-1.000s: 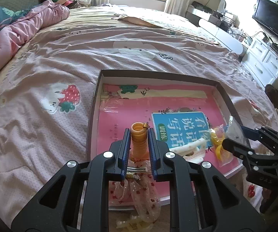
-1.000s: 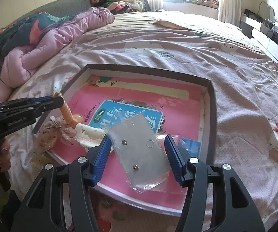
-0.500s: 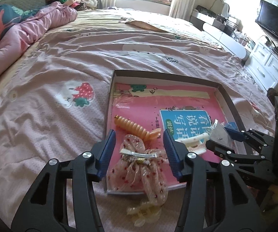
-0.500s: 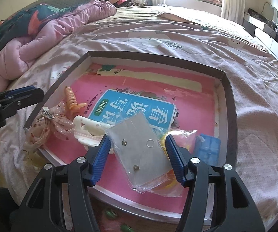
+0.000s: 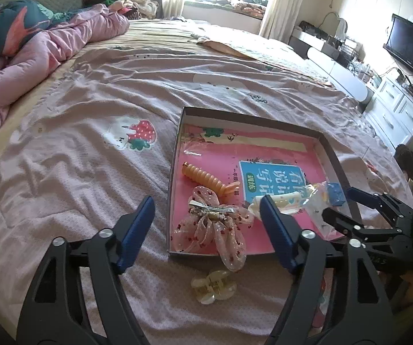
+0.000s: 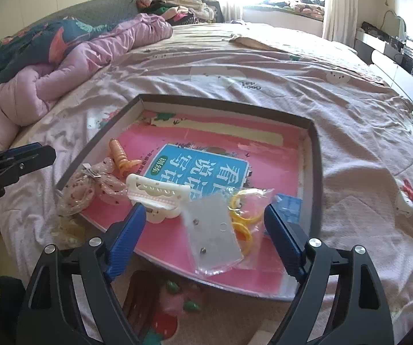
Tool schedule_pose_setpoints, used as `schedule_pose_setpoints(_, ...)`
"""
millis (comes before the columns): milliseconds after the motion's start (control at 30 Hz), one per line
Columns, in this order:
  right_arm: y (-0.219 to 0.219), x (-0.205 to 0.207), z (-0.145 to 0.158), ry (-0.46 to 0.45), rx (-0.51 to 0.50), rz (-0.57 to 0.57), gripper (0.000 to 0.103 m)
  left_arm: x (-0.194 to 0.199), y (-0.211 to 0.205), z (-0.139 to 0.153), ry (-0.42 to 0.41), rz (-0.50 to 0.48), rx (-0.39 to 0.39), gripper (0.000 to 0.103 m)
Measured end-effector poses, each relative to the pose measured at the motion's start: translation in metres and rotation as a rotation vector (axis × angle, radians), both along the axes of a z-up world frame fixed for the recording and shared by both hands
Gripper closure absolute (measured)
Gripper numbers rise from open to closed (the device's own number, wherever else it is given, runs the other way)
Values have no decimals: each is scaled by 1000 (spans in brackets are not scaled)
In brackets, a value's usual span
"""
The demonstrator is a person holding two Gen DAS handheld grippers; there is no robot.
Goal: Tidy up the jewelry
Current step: 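Carry the spiral tie into the tray with the left gripper while the right gripper drops the earring bag there, then withdraw both open grippers from the tray toward the remaining accessories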
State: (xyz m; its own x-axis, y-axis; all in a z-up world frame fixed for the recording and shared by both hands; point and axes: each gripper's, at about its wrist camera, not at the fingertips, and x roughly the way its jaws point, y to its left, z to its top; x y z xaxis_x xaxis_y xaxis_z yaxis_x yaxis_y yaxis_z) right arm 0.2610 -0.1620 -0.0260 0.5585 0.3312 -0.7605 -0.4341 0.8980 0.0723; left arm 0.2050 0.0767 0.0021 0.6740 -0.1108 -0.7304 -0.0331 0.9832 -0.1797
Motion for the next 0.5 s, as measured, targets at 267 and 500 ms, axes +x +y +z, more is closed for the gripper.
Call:
schedule_pose_setpoints(267,-12,-20,28,-53,25,-4,16,-17,-5,18,-39,14,24,17)
schedule_pose_setpoints(500,-21,-42,50,-95,39,-3,14,-35,-8,33,-73,25,26,12)
